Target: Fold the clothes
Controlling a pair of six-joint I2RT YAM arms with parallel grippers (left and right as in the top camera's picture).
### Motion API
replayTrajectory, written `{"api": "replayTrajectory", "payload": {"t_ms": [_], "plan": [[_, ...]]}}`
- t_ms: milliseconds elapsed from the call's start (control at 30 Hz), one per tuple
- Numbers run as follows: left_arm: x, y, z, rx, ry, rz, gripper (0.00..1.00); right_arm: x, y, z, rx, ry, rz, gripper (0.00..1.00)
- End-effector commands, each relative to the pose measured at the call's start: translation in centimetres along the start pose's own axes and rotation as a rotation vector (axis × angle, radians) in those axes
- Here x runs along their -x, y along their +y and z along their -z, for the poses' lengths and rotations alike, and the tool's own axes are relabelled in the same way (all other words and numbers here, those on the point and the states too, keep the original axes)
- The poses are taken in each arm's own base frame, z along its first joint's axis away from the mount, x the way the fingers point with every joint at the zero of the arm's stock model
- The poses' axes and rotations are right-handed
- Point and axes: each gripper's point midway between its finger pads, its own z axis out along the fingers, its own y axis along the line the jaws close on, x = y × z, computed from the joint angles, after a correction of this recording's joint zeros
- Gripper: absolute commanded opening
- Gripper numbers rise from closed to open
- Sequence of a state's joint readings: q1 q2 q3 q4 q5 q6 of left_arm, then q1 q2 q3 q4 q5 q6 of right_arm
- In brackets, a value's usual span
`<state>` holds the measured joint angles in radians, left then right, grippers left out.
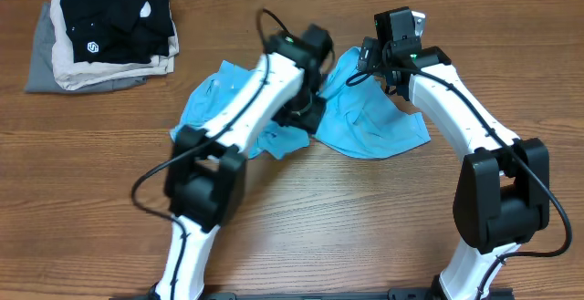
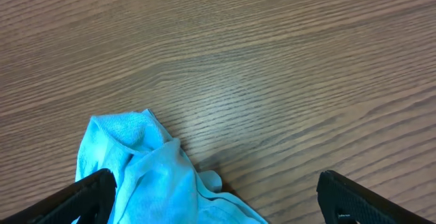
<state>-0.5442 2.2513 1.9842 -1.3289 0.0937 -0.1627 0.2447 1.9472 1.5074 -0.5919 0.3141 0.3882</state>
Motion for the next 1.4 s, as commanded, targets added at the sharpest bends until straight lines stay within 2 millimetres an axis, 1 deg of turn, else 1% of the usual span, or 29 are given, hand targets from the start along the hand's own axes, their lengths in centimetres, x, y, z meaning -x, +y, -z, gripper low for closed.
{"api": "replayTrajectory", "payload": {"t_ms": [0, 33, 333, 400, 567, 700, 833, 1000, 1033, 1133, 1200, 1233, 1267, 1367], "plan": [[-0.3, 1.1, -2.4, 0.124, 0.041, 0.021, 0.55, 2.1, 0.5, 2.0, 0.031, -0.055, -0.023, 0.98], [-0.3, 0.9, -2.7, 0.126, 0.045, 0.018, 0.55, 2.1, 0.5, 2.0, 0.031, -0.056, -0.023, 0.98], [0.6, 0.1, -3.9, 0.216, -0.007, 0.039, 0.55, 2.1, 0.5, 2.0, 0.031, -0.055, -0.023, 0.98], [0.6, 0.5, -3.9, 0.253, -0.017, 0.052, 0.55, 2.1, 0.5, 2.0, 0.031, -0.054, -0.023, 0.98], [0.5, 0.4, -3.9, 0.259, -0.012, 0.050, 0.57, 1.9, 0.4, 2.0, 0.029, -0.047, -0.021, 0.98], [0.1, 0.5, -4.5, 0.266, 0.011, 0.047, 0.57, 1.7, 0.8, 2.0, 0.049, -0.034, -0.020, 0.98], [-0.1, 0.6, -5.4, 0.273, 0.036, 0.046, 0.57, 1.3, 1.0, 2.0, 0.062, -0.016, -0.016, 0.98], [-0.7, 0.9, -7.7, 0.289, 0.090, 0.041, 0.57, 1.1, 0.9, 2.0, 0.059, -0.010, -0.014, 0.98], [-0.9, 1.1, -8.5, 0.296, 0.110, 0.041, 0.57, 1.1, 0.9, 2.0, 0.059, -0.010, -0.014, 0.98], [-1.2, 1.2, -9.4, 0.302, 0.131, 0.040, 0.56, 1.1, 0.9, 2.0, 0.059, -0.010, -0.014, 0.98], [-1.1, 1.5, -9.5, 0.317, 0.129, 0.039, 0.54, 1.1, 0.9, 2.0, 0.059, -0.010, -0.014, 0.98], [-1.1, 1.6, -9.4, 0.326, 0.126, 0.038, 0.50, 1.1, 0.9, 1.9, 0.058, -0.009, -0.014, 0.98], [-0.9, 1.9, -9.3, 0.341, 0.120, 0.036, 0.45, 1.1, 0.9, 1.9, 0.058, -0.009, -0.014, 0.98], [-0.9, 2.9, -8.8, 0.398, 0.113, 0.037, 0.25, 1.0, 0.8, 1.9, 0.056, -0.005, -0.013, 0.98]]}}
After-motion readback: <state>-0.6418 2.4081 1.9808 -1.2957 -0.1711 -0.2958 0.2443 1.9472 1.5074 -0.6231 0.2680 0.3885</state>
